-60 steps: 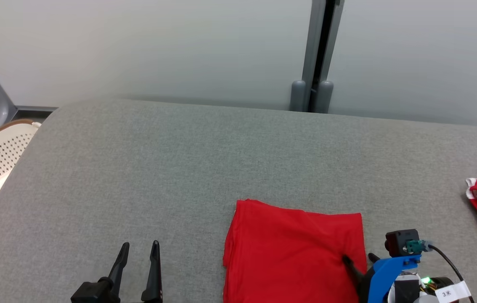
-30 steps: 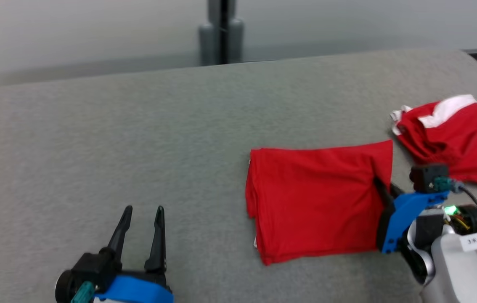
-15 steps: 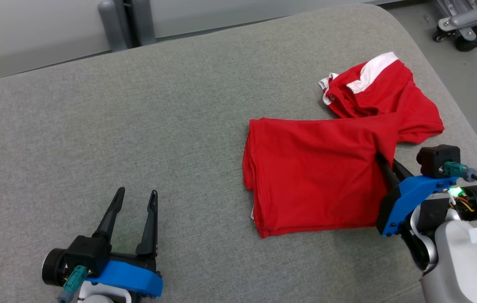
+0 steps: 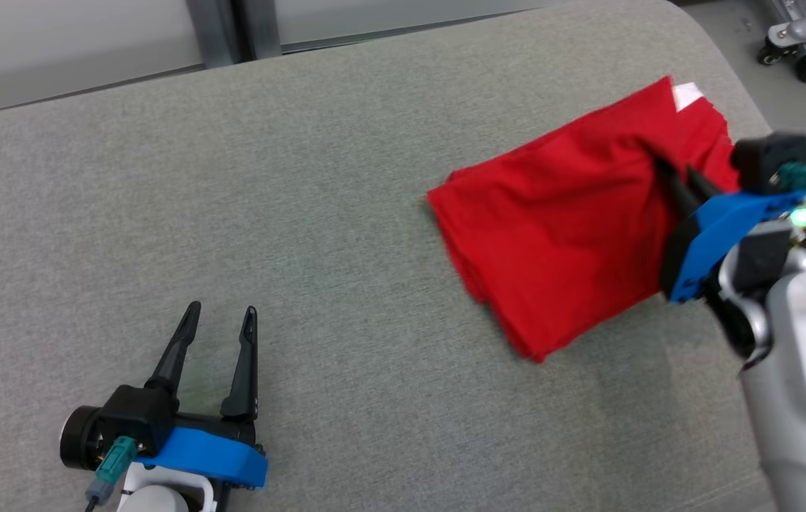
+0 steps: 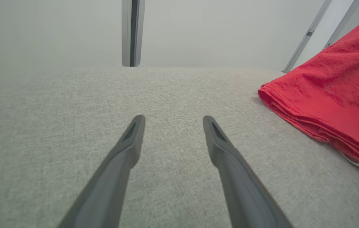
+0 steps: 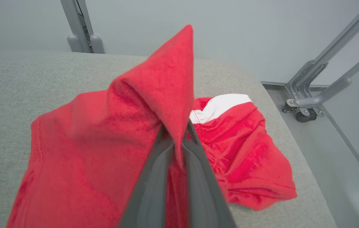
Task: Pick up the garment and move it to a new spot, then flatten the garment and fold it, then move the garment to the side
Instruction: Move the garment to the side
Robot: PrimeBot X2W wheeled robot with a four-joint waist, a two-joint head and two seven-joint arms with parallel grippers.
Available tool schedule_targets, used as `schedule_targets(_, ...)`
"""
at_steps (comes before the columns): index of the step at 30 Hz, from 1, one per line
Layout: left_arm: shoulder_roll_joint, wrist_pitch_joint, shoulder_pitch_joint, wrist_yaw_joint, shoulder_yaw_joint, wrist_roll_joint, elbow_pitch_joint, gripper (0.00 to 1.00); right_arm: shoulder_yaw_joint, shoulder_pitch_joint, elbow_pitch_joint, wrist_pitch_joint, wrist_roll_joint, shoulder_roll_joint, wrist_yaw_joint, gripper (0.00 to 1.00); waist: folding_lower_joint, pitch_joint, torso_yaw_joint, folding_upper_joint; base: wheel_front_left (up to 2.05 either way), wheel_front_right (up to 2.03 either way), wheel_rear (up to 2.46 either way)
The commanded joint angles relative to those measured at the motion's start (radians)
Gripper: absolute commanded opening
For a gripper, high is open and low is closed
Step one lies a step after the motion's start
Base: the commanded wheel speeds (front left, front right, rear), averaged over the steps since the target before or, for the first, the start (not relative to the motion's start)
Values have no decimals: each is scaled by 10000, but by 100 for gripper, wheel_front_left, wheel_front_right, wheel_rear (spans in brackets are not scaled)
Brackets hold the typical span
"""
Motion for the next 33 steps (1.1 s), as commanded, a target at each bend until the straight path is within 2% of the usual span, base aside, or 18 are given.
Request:
schedule_targets(1, 30, -7, -175, 50, 1, -34, -38, 100, -54, -328, 69, 143, 61, -322, -3, 0, -1, 95, 143, 0, 0, 0, 0)
schedule_targets(5, 33, -13, -226, 64, -70, -62, -54, 100, -453, -870, 114, 650, 36, -1152, -3, 0, -1, 288, 484, 0, 0, 0, 0)
schedule_targets(10, 48, -31, -232, 90, -141, -56, -24, 100, -1423, -1122, 128, 1279, -106, -2050, -3, 0, -1, 457, 876, 0, 0, 0, 0)
schedule_targets(15, 99, -38, -332, 81, -204, -53, -52, 100, -2178, -1146, 270, 1618, -489, -2502, -3, 0, -1, 581, 1215, 0, 0, 0, 0)
schedule_targets(20, 166, 24, -390, 114, -289, -22, -122, 100, -2721, -1222, 544, 1489, -1173, -2609, -3, 1, -1, 681, 1470, 0, 0, 0, 0)
schedule_targets(21, 178, 44, -388, 121, -302, -21, -140, 100, -2901, -1300, 571, 1297, -1357, -2571, -4, 31, -1, 705, 1505, 0, 0, 0, 0)
schedule_targets(22, 186, 67, -384, 134, -320, -18, -159, 100, -2966, -1355, 609, 1024, -1621, -2566, -3, 100, -1, 726, 1539, 0, 0, 0, 0)
schedule_targets(28, 230, 127, -352, 178, -389, -64, -201, 100, -3154, -1569, 1204, -13, -2294, -2084, -3, 100, -1, 743, 1637, 0, 0, 0, 0)
schedule_targets(33, 259, 104, -354, 232, -334, -155, -164, 100, -2776, -1754, 1513, -454, -2127, -1794, -3, 100, -1, 547, 1660, 0, 0, 0, 0)
